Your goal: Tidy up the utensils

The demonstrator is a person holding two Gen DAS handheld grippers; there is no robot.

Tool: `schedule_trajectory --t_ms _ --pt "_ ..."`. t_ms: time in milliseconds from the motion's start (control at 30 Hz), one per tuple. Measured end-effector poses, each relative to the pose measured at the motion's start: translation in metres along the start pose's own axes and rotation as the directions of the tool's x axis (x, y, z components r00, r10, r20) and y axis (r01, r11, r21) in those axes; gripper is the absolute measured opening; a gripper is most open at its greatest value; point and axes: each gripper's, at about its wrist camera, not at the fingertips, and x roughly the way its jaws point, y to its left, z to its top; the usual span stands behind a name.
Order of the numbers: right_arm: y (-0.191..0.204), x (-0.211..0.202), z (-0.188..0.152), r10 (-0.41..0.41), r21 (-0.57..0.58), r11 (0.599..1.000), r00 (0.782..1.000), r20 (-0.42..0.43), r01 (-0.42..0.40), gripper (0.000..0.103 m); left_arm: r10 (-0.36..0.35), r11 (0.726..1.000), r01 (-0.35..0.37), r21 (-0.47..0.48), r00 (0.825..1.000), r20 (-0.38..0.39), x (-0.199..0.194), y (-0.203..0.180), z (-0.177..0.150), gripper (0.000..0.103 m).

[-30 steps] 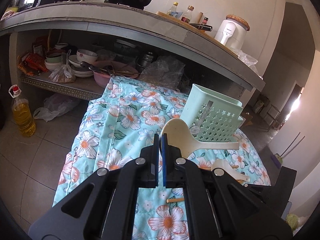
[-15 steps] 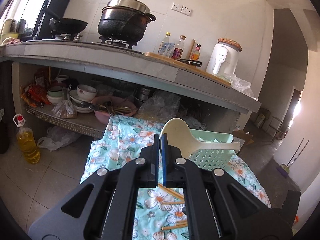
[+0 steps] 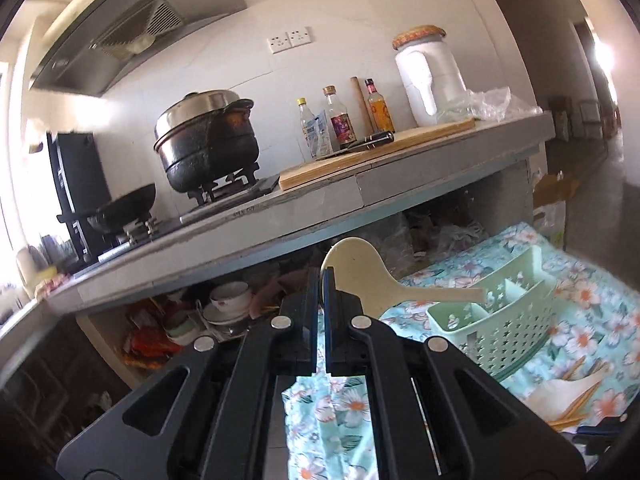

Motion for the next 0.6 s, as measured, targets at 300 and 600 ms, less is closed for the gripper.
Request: schedule_trajectory --t_ms 300,600 --pt "-0.013 -0.005 -0.002 -0.007 0.043 0.999 1.0 0.021 0.006 0.002 0.026 0.937 0.018 0.349 0.992 -0.121 0.048 -0.067 0.012 0.001" --pt "-0.02 -0.006 -0.007 -0.016 0.075 0.997 1.0 0.025 0.014 0.002 -0.155 0.954 0.206 0.216 0.961 -0.229 0.061 -0.081 0.011 0.023"
